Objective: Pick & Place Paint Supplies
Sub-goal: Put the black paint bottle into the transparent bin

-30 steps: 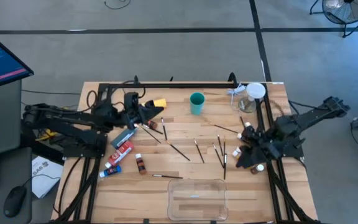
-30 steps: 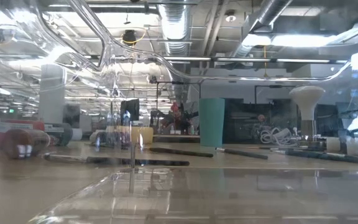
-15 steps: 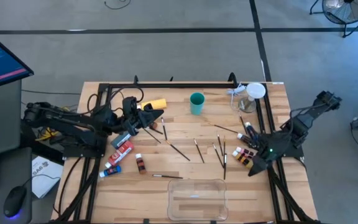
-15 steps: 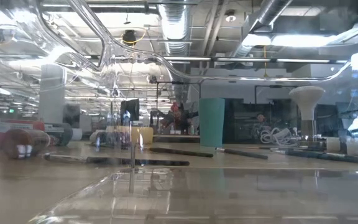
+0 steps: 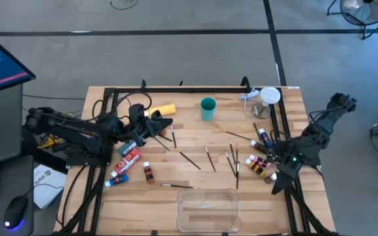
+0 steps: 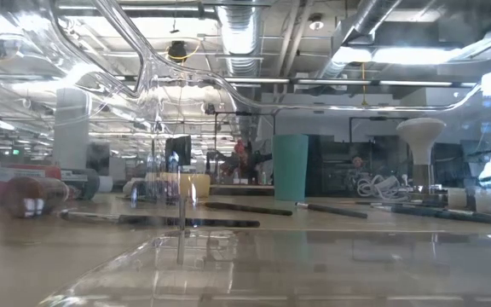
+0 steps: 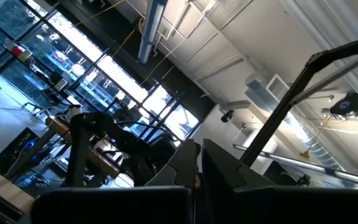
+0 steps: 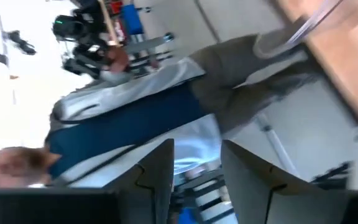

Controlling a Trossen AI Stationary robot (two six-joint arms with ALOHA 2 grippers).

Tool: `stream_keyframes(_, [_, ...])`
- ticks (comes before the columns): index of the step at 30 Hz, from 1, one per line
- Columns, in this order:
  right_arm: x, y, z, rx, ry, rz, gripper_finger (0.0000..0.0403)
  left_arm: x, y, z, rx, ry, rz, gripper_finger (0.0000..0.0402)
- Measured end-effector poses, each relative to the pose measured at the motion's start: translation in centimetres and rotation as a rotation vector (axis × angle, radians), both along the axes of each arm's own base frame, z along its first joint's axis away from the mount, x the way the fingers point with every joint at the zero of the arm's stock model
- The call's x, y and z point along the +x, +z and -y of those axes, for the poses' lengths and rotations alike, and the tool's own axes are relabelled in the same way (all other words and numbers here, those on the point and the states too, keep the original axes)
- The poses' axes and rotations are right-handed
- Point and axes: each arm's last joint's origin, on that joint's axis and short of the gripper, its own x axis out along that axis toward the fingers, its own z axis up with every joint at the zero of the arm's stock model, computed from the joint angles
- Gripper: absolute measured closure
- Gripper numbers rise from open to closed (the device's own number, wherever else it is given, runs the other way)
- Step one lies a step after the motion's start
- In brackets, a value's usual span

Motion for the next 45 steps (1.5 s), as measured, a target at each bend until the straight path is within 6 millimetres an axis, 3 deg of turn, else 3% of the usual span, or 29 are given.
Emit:
stream_keyframes(6, [0.1,0.4,0.1,0.087,-0.047,-0.050,0.0280,0.0,0.0,0.1,0.001,0.003,-0.001,0.0400])
stream_keyframes(9, [0.5,0.7,0.7,0.024,-0.110,0.038,0.0278,0.0,0.0,0.1,-0.001,0.007,-0.001,0.0400])
stream_keyframes(13, [0.5,2.8,1.7,-0.173,-0.156,0.182,0.0279,0.0,0.0,0.1,0.004,0.018,-0.003,0.0400])
stream_keyframes(17, [0.3,5.9,2.4,-0.455,-0.135,0.212,0.0279,0.0,0.0,0.1,0.009,0.026,-0.004,0.0400])
stream_keyframes(21, [0.2,8.2,2.3,-0.729,-0.015,0.120,0.0280,0.0,0.0,0.1,0.009,0.026,-0.004,0.0400])
stream_keyframes(24, [0.8,8.8,1.2,-0.923,0.158,0.091,0.0279,0.0,0.0,0.1,0.008,0.025,-0.004,0.0400])
stream_keyframes(28, [1.3,7.5,-0.8,-1.119,0.402,0.030,0.0280,0.0,0.0,0.1,0.002,0.022,-0.003,0.0400])
stream_keyframes(30, [1.3,6.5,-1.2,-1.199,0.444,-0.065,0.0279,0.0,0.0,0.1,0.001,0.019,-0.003,0.0400])
stream_keyframes(37, [2.3,3.2,-3.4,-1.244,0.395,-0.203,0.0280,0.0,0.0,0.4,0.002,0.004,-0.003,0.0400])
stream_keyframes(45, [0.7,1.1,-3.5,-1.282,0.320,-0.390,0.0280,0.0,0.0,0.4,0.001,0.005,-0.003,0.0400])
